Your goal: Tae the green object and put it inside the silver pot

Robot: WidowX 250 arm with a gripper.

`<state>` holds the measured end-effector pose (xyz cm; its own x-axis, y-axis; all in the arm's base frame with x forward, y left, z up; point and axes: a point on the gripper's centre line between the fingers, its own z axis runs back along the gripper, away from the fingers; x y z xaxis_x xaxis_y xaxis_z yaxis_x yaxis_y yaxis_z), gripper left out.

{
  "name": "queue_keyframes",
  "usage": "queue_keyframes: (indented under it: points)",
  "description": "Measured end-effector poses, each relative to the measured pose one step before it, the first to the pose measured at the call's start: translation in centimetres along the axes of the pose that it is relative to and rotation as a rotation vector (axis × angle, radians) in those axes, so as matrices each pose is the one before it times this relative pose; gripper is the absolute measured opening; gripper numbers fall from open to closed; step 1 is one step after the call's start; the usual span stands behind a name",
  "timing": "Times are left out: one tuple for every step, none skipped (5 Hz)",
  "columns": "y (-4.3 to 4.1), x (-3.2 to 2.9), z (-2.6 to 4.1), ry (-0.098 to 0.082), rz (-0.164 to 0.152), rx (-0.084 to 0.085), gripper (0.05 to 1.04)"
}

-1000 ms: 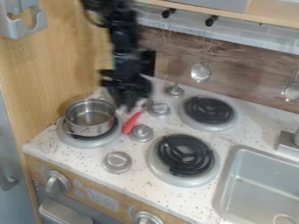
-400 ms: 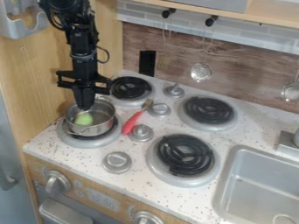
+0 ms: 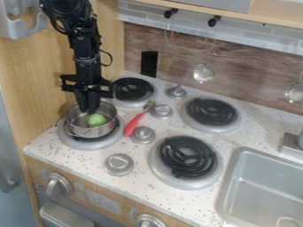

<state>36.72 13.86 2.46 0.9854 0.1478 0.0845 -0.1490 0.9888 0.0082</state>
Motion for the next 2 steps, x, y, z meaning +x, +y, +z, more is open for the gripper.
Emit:
queue_keyframes:
  points:
    - [-1.689, 0.104, 2.071, -0.0402, -0.0467, -0.0128, 0.753]
    - [-1.576, -0.557, -0.287, 0.0216, -0.0362, -0.0067, 1.002]
